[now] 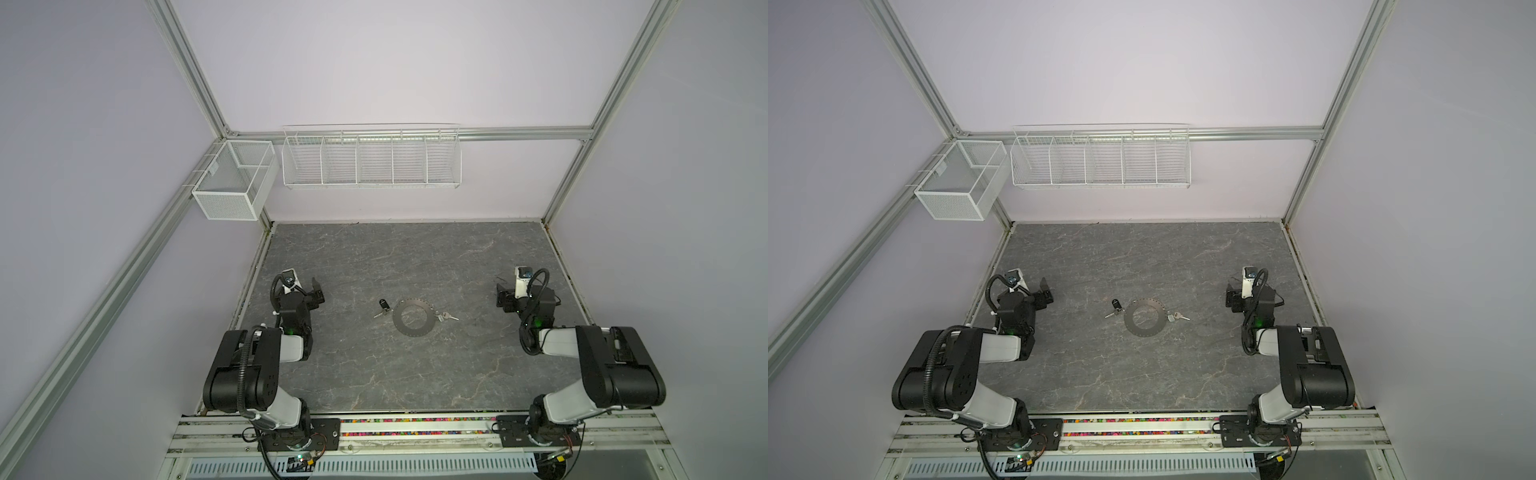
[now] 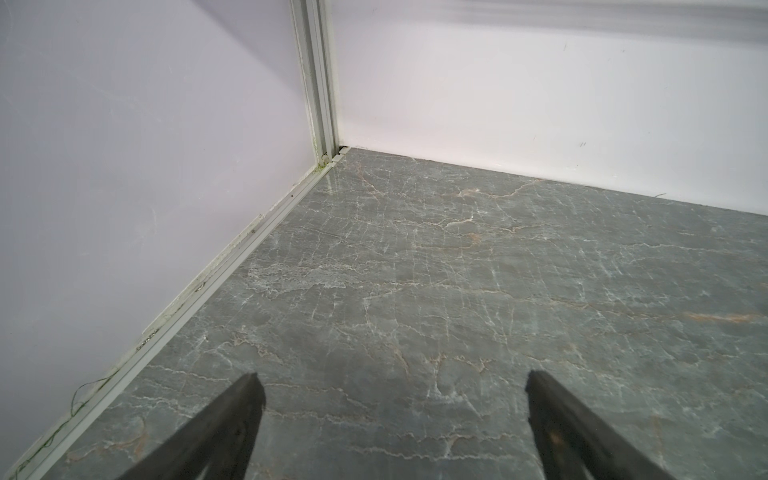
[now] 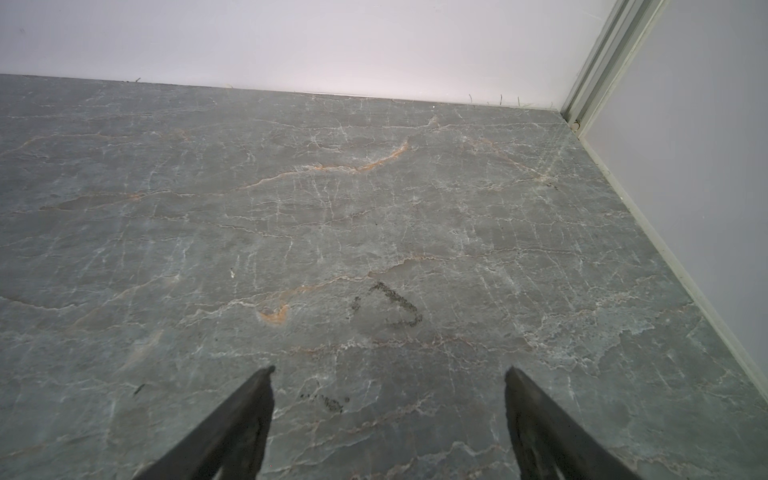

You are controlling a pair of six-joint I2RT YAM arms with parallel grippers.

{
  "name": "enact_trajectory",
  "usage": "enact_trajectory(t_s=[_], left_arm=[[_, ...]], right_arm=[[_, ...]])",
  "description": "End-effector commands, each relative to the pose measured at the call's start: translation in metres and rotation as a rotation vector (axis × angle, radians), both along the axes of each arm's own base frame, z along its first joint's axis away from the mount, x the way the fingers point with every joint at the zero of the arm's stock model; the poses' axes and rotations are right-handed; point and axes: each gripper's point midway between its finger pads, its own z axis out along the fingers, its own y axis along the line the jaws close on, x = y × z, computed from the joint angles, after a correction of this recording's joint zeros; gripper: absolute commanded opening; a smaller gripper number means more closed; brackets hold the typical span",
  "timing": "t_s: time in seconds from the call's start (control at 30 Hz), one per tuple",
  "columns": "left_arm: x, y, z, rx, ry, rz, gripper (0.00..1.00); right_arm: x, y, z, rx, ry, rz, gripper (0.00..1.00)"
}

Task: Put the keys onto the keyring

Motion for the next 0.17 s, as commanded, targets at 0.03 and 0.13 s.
enact_trajectory(t_s=[0.03, 0.13], left_arm=[[0.0031, 0.0033, 0.0060, -0.010, -0.022, 0.021, 0.98], [0.0031, 0.0033, 0.0061, -0.010, -0.023, 0.021, 0.98]], right_arm=[[0.0031, 0.0004, 0.0038, -0.003, -0.010, -0.009, 0.88], [0.0014, -0.0005, 0.0060, -0.002, -0.020, -0.015, 0.88]])
